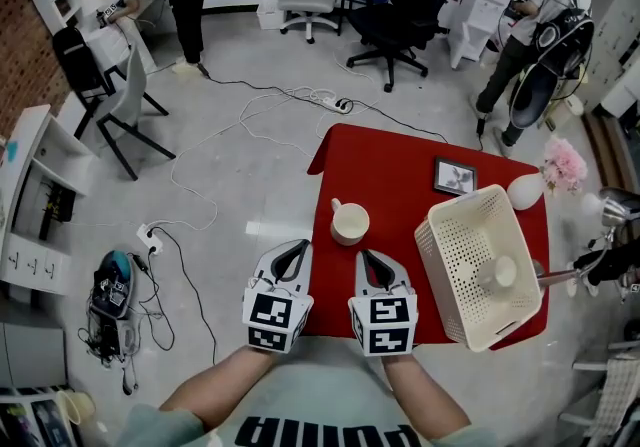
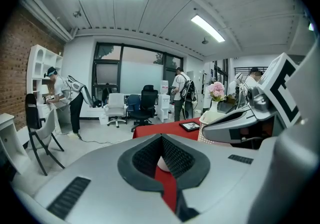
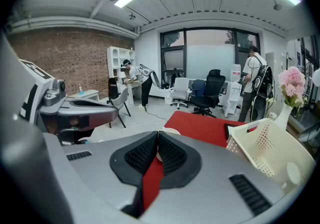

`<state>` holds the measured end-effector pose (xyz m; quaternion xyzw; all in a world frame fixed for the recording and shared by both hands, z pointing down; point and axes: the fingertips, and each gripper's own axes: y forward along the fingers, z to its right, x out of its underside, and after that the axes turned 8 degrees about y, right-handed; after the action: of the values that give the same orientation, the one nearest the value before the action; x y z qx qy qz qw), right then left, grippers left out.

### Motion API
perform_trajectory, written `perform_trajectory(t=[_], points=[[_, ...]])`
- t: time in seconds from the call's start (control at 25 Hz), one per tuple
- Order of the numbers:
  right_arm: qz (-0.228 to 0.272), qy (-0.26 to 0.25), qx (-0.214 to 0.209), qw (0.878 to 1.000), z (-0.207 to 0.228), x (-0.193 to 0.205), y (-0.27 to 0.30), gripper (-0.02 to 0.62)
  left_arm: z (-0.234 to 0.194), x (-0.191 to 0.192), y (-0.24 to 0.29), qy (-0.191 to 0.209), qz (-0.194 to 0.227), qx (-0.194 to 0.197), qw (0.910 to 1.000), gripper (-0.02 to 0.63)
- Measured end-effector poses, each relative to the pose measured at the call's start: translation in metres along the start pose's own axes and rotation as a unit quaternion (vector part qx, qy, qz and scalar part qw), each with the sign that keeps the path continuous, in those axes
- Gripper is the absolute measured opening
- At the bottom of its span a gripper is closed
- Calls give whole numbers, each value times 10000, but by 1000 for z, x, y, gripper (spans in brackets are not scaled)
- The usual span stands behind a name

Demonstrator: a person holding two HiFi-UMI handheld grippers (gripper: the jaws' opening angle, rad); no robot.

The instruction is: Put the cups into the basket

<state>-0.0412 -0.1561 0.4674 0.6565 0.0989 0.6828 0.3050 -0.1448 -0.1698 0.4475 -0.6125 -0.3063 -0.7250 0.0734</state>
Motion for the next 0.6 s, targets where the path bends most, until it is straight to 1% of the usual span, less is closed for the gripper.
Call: perform_trajectory(t=[0.12, 0.4, 0.44, 0.52, 0.6], points=[[10, -8, 27, 10000, 3, -2, 6, 17, -2, -2, 5, 19, 25, -16, 10000, 5], [-63, -21, -50, 10000, 6, -4, 25, 20, -9, 5, 18, 77, -120, -22, 9999, 5], [-75, -11, -72, 9999, 6, -5, 28, 34, -11, 6, 21, 63, -138, -23, 9999, 5], [-123, 15, -105, 9999, 8, -5, 34, 121, -13, 6, 27, 75, -172, -16, 9998, 5], [-190, 46, -138, 9997, 11, -4, 40, 161, -13, 6, 35, 97, -201, 4, 9998, 5]])
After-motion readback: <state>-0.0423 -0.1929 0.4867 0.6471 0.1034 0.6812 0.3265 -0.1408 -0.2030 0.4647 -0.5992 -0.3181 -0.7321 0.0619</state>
